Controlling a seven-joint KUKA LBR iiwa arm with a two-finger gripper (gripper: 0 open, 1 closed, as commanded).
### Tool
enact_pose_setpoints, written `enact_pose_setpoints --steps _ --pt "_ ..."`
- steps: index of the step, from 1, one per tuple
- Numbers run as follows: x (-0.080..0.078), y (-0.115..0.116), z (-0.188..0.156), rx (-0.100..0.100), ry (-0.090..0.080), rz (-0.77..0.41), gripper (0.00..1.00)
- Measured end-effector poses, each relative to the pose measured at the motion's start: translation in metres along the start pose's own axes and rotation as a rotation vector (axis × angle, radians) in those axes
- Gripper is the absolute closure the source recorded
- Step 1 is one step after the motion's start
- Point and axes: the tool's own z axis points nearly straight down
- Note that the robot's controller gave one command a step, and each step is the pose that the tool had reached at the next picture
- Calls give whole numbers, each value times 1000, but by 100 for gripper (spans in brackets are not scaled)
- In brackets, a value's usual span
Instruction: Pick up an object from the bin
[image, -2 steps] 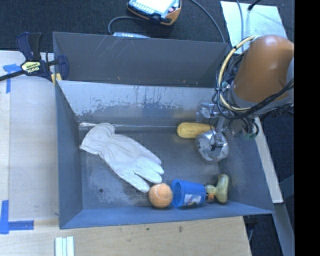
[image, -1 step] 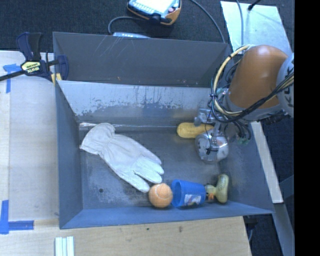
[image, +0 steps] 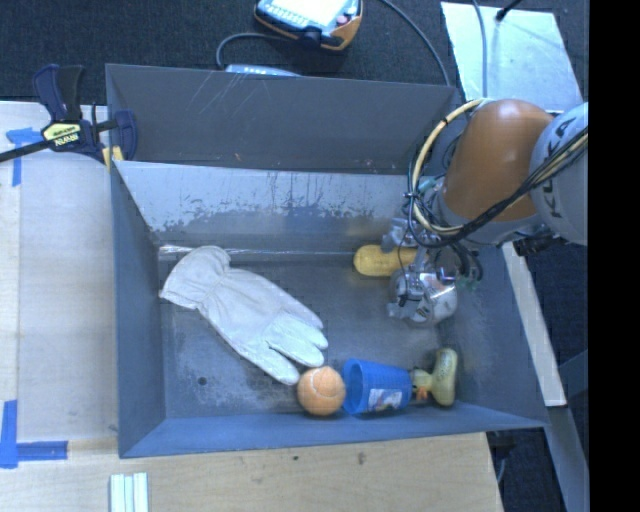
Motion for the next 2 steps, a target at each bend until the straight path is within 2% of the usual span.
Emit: enact_pose_setpoints --steps 1,2 --pt "-33 -13 57 -7 -7 -60 100" --pt "-33 -13 57 -7 -7 -60 100"
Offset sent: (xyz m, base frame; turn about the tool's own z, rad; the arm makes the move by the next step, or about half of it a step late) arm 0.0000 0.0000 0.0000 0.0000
